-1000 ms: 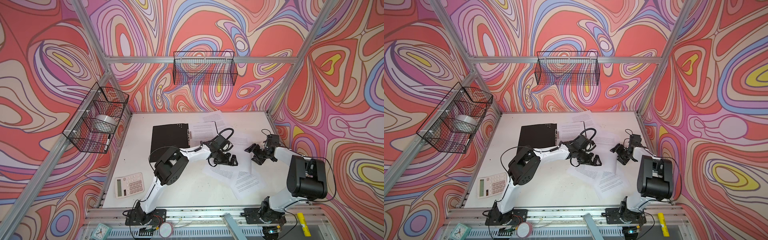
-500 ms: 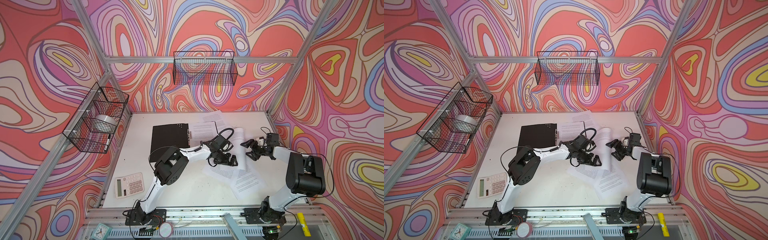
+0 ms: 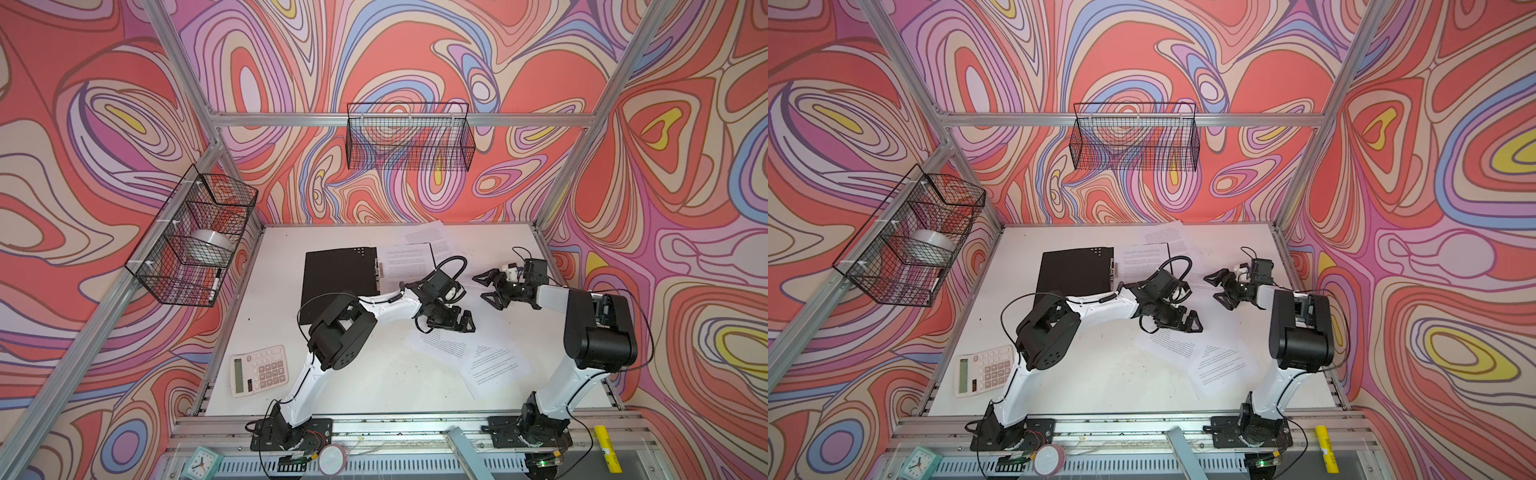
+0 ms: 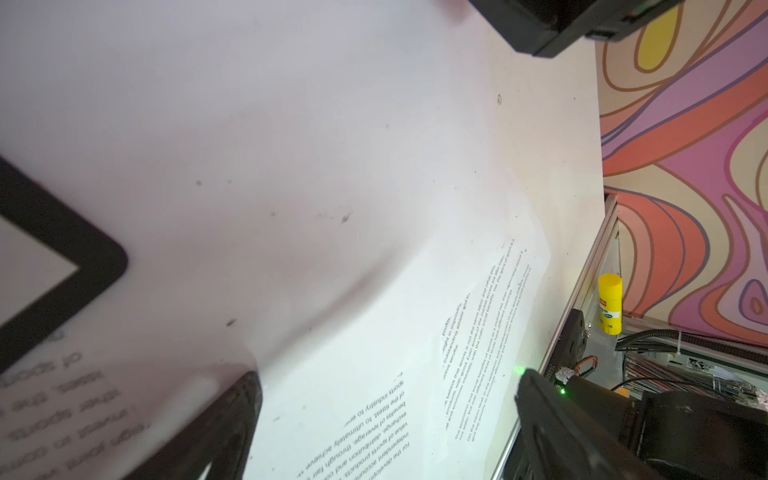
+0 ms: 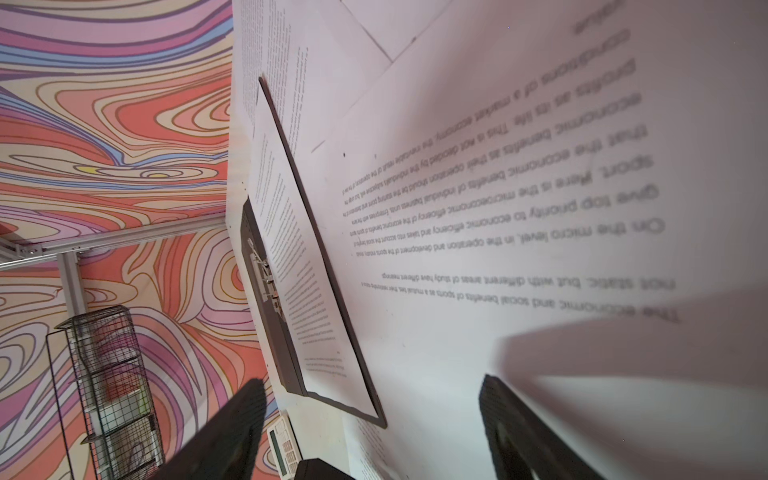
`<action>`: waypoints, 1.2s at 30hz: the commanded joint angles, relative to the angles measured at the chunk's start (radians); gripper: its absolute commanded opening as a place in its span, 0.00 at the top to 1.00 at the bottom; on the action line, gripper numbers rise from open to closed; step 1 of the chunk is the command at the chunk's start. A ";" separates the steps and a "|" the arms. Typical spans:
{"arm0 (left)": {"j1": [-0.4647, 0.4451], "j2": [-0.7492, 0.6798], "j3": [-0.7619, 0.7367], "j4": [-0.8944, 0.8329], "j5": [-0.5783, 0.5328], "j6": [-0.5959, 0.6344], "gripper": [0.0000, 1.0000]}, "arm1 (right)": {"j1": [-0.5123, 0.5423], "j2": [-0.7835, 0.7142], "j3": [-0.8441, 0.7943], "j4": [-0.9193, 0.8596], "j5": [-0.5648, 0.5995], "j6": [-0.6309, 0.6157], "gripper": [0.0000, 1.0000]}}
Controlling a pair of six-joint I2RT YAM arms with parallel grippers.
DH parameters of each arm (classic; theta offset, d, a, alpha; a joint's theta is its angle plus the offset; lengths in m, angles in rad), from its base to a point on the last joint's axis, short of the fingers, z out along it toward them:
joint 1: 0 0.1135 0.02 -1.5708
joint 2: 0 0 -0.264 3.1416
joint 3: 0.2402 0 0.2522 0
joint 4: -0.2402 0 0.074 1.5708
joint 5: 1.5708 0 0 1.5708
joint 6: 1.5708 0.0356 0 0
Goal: Put the files into the folder
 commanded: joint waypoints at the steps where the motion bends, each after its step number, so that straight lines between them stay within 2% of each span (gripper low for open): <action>1: 0.007 0.077 -0.061 -0.106 -0.048 -0.006 0.04 | 0.000 -0.116 -0.007 -0.173 0.171 -0.064 0.14; 7: 0.013 0.079 -0.063 -0.101 -0.043 -0.013 0.04 | -0.025 -0.240 -0.035 -0.395 0.376 -0.112 0.12; 16: 0.015 0.079 -0.062 -0.103 -0.041 -0.012 0.04 | -0.042 -0.331 -0.158 -0.508 0.427 -0.094 0.04; 23: 0.015 0.081 -0.061 -0.100 -0.039 -0.015 0.04 | -0.043 -0.351 -0.226 -0.498 0.413 -0.083 0.03; 30: 0.015 0.087 -0.058 -0.099 -0.038 -0.014 0.04 | -0.031 -0.332 -0.249 -0.445 0.343 -0.079 0.02; 36: 0.016 0.097 -0.053 -0.101 -0.031 -0.012 0.04 | -0.028 -0.276 -0.249 -0.305 0.188 -0.073 0.02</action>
